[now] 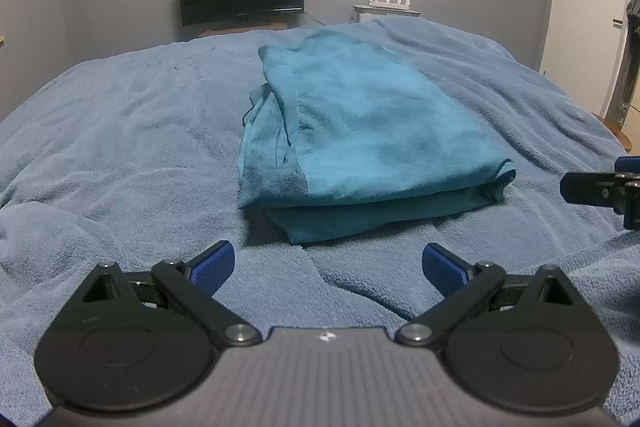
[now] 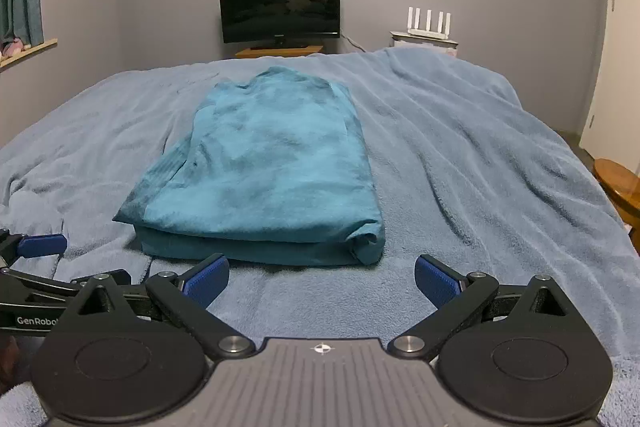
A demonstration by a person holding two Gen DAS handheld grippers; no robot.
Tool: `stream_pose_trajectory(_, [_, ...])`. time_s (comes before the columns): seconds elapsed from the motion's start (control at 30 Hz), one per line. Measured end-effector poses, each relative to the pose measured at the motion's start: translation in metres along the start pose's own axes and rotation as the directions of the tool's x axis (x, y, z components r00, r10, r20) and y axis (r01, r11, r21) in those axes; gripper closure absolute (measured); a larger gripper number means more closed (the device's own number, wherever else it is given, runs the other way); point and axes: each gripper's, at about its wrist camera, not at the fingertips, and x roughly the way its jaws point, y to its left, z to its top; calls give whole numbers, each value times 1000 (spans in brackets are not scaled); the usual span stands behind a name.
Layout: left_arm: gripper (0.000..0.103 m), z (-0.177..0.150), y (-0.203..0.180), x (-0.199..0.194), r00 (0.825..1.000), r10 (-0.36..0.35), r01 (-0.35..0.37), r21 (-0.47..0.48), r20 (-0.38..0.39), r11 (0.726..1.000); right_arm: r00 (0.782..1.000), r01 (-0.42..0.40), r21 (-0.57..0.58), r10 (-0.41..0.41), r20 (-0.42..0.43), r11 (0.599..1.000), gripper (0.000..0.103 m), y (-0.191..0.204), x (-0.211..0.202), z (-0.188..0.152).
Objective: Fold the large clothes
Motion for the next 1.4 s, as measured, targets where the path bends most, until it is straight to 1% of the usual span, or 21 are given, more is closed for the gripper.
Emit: stream_pose_trajectory(1.4, [2,-1,-3,0,1000,1,-1,0,-1,1000,1000,-3,-31,2,-6,1000,2,2,-1,-3])
